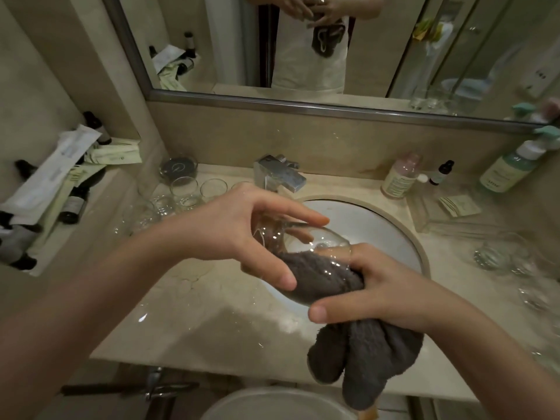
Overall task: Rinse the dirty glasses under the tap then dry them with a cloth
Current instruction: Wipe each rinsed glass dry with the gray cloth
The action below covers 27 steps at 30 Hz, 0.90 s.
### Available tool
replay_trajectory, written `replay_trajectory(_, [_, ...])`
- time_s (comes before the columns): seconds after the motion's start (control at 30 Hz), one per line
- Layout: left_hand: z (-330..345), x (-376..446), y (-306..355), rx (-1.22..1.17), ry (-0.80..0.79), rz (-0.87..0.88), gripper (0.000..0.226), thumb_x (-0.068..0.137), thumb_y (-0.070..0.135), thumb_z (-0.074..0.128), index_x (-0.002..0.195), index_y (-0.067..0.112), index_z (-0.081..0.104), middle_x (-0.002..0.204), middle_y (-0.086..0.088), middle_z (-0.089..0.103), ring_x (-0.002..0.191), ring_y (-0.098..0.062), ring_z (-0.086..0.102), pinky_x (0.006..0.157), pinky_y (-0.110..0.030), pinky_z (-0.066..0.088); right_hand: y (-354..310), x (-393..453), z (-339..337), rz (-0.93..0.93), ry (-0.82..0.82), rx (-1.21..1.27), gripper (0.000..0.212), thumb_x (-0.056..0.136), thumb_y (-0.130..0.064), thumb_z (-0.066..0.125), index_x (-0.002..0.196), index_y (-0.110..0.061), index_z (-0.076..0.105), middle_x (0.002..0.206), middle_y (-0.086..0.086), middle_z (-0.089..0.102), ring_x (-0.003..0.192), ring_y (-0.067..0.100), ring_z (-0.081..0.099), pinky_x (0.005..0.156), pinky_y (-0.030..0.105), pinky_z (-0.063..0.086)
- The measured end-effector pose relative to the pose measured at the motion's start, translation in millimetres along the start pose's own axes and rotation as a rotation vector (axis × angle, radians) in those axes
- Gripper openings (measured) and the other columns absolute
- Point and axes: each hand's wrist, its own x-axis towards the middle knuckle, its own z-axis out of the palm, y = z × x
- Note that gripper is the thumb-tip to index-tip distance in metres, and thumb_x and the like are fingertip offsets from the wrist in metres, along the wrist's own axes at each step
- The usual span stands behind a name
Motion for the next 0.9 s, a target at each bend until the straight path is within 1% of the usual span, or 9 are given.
replay_trajectory(0.1, [3,2,-12,-0.016,0.053,-0.033,0.068,0.048,0.038,0.087,0.112,0.048,0.067,0.118,0.010,0.069,0.106,-0.020,0.069,0.087,-0.056,0.056,9,1,5,0.018,0.093,0.103,0.033,0.073,-0.031,0.073,0.069,-0.001,0.057,0.063,0.007,0.047,0.060,0.016,0.047,0.059,0.026,0.039])
replay_trajectory(0.2, [2,1,-11,0.057,0.050,0.008,0.065,0.057,0.048,0.081,0.118,0.053,0.060,0.125,0.022,0.061,0.119,-0.002,0.058,0.093,-0.032,0.054,17,3,6,0.056,0.152,0.305,0.036,0.069,-0.030,0.073,0.074,0.003,0.061,0.069,0.013,0.052,0.064,0.020,0.051,0.061,0.026,0.044])
replay_trajectory(0.3, [0,-1,-5,0.061,-0.005,0.038,0.068,0.058,0.037,0.084,0.121,0.046,0.060,0.126,0.025,0.059,0.119,0.001,0.057,0.089,-0.017,0.052,17,5,2,0.088,0.098,0.448,0.029,0.061,-0.034,0.082,0.076,-0.011,0.072,0.072,0.007,0.064,0.065,0.016,0.062,0.061,0.026,0.053])
replay_trajectory(0.37, [-1,-2,-7,-0.037,0.019,0.042,0.064,0.056,0.027,0.086,0.116,0.037,0.066,0.122,0.015,0.065,0.113,-0.009,0.065,0.083,-0.024,0.056,12,4,-1,0.077,0.032,0.469,0.036,0.058,-0.043,0.087,0.080,-0.018,0.075,0.074,0.001,0.067,0.067,0.012,0.065,0.062,0.025,0.054])
replay_trajectory(0.5, [6,-3,-16,-0.226,0.082,-0.024,0.061,0.049,0.026,0.085,0.107,0.038,0.073,0.114,0.013,0.067,0.104,-0.022,0.069,0.075,-0.051,0.060,-3,1,-9,0.069,-0.091,0.289,0.039,0.061,-0.024,0.082,0.100,-0.022,0.074,0.093,0.001,0.072,0.087,0.012,0.068,0.078,0.023,0.053])
replay_trajectory(0.6, [15,-1,-18,-0.309,0.105,-0.056,0.059,0.045,0.029,0.083,0.103,0.039,0.074,0.117,0.012,0.063,0.107,-0.017,0.067,0.073,-0.053,0.060,-6,-3,-13,0.116,-0.125,0.106,0.042,0.067,-0.024,0.078,0.107,-0.018,0.069,0.109,0.013,0.069,0.101,0.027,0.068,0.091,0.038,0.054])
replay_trajectory(0.67, [20,1,-17,-0.364,0.118,-0.074,0.059,0.044,0.028,0.083,0.101,0.036,0.075,0.122,0.001,0.062,0.107,-0.019,0.068,0.076,-0.058,0.058,-7,-6,-13,0.143,-0.113,0.099,0.039,0.068,-0.028,0.078,0.105,-0.018,0.068,0.106,0.017,0.068,0.096,0.030,0.069,0.087,0.043,0.056])
replay_trajectory(0.77, [28,4,-19,-0.478,0.115,-0.117,0.058,0.043,0.024,0.081,0.101,0.031,0.076,0.121,-0.009,0.063,0.100,-0.026,0.071,0.067,-0.049,0.061,-9,-10,-10,0.153,-0.086,0.148,0.021,0.071,-0.027,0.076,0.092,-0.022,0.072,0.086,0.006,0.069,0.081,0.023,0.070,0.072,0.032,0.057])
replay_trajectory(0.9, [35,4,-22,-0.555,0.056,-0.192,0.055,0.050,0.023,0.082,0.105,0.029,0.075,0.117,-0.011,0.064,0.083,-0.031,0.073,0.052,-0.031,0.056,0,-14,-8,0.173,-0.048,0.251,0.008,0.074,-0.021,0.074,0.081,-0.025,0.073,0.073,0.004,0.069,0.068,0.025,0.070,0.065,0.033,0.058])
